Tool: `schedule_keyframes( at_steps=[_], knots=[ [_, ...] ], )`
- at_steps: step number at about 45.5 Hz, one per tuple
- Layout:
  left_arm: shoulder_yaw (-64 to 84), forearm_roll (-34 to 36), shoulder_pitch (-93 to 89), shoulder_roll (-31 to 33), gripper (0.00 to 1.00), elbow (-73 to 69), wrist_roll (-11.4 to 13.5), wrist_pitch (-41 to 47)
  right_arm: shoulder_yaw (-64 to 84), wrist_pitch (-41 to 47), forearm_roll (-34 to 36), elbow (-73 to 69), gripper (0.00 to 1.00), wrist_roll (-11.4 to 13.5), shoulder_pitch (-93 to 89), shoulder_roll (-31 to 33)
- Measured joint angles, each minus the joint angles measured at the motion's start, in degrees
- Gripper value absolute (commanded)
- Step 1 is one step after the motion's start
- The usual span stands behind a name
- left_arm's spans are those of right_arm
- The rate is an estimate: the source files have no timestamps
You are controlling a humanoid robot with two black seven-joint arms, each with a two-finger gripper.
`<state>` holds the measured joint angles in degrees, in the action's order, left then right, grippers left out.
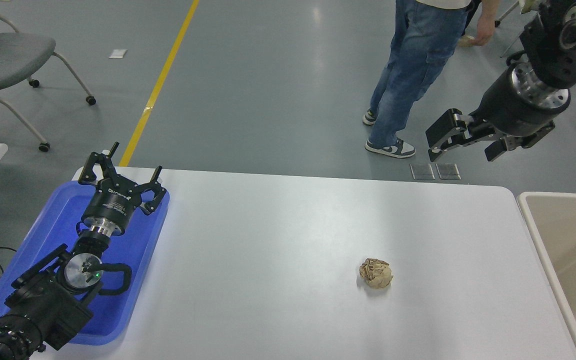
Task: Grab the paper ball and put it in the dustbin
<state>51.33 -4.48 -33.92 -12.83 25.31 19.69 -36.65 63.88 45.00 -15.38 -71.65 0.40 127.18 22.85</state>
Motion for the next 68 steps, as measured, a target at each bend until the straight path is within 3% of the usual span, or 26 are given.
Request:
schedule_keyframes(
  at_steps=[46, 68],
  knots=[
    [0.0, 0.0, 0.0, 0.0, 1.0, 0.0, 0.0, 0.0, 0.74, 0.0, 0.55, 3.56, 1.0, -0.11, -3.01, 0.26],
    [0.0, -0.01, -0.01, 0.0, 1.0, 0.0, 0.0, 0.0, -4.6, -4.3, 0.32, 5.53, 1.0, -0.14, -16.84, -3.44]
  ],
)
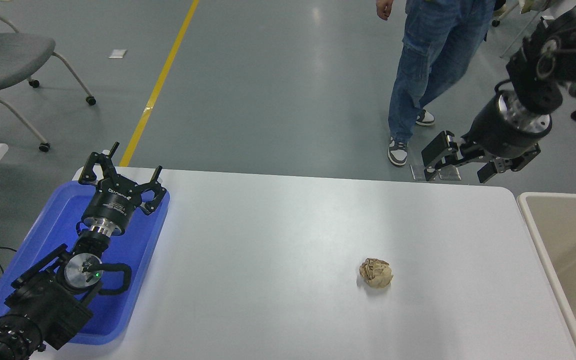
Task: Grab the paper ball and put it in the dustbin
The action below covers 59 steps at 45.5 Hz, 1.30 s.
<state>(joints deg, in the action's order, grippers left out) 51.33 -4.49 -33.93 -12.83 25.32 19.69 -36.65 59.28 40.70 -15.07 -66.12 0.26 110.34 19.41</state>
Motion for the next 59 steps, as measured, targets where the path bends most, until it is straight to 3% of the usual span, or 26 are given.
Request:
schedule_keyframes(
  at_steps=[28, 59],
  knots=[
    [0.02, 0.0, 0.0, 0.0, 1.0, -0.01, 0.0, 0.0, -8.97, -5.39, -0.11, 14.35, 1.0, 0.0, -24.07, -8.04],
    [0.0, 0.0, 0.0, 0.0, 1.0, -0.01, 0.0, 0.0, -15.04, -8.74, -0.15, 22.24, 1.0, 0.0, -36.55, -9.74]
  ],
)
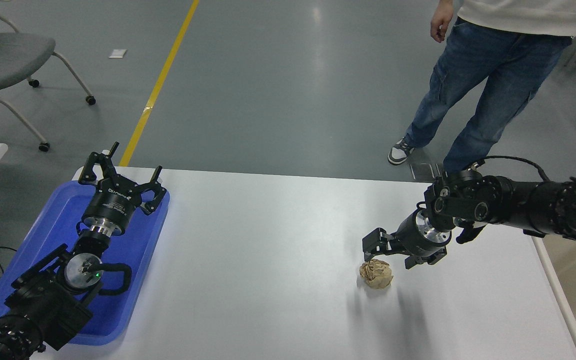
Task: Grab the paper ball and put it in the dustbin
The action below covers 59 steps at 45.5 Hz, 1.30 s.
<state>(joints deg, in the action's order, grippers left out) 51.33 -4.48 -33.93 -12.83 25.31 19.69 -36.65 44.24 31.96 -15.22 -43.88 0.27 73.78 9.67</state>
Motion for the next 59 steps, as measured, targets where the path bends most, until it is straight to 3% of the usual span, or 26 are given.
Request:
schedule_keyframes(
  at_steps=[31, 34, 40, 41, 47, 59],
  knots=[
    [0.0, 0.0, 0.0, 0.0, 1.0, 0.0, 0.0, 0.0, -3.43, -6.57, 0.01, 3.06, 0.98, 0.0, -7.37, -0.4],
    [0.0, 0.0, 0.0, 0.0, 1.0, 0.0, 0.0, 0.0, -3.48, -7.54, 0.01, 3.11, 0.89, 0.0, -7.76, -0.48],
    [0.01, 0.0, 0.0, 0.0, 1.0, 0.0, 0.0, 0.0, -3.52, -9.09, -0.2, 3.11, 0.53, -0.03, -8.21, -0.73],
    [0.01, 0.0, 0.0, 0.0, 1.0, 0.0, 0.0, 0.0, -3.52, -9.32, -0.34, 3.08, 0.41, -0.04, -8.24, -0.76],
    [0.01, 0.0, 0.0, 0.0, 1.0, 0.0, 0.0, 0.0, -3.5, -10.06, -2.55, 2.7, 0.01, -0.13, -8.27, -0.93],
    [0.01, 0.0, 0.0, 0.0, 1.0, 0.0, 0.0, 0.0, -3.47, -10.54, -6.79, 1.21, 0.0, -0.43, -7.29, -1.38]
  ],
)
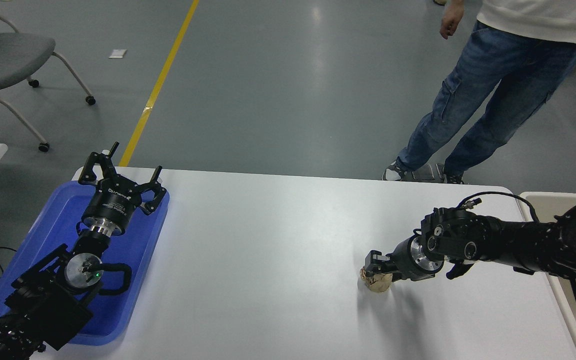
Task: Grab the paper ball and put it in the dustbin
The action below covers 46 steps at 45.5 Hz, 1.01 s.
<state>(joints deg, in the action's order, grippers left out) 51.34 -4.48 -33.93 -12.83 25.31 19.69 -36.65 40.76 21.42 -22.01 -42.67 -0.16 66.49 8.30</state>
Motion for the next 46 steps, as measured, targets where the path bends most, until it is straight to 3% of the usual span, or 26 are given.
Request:
schedule_keyframes(
  at_steps=[18, 46],
  knots=[
    [0.0, -0.01, 0.0, 0.0, 1.0, 0.0, 0.0, 0.0, 1.22, 1.41, -1.76, -8.19, 0.0, -0.07, 10.16, 6.14],
    [-0.02, 0.0, 0.0, 0.0, 1.0, 0.0, 0.0, 0.0, 6.26, 16.08, -2.42, -17.33, 0.0, 0.5, 36.6, 20.43]
  ],
)
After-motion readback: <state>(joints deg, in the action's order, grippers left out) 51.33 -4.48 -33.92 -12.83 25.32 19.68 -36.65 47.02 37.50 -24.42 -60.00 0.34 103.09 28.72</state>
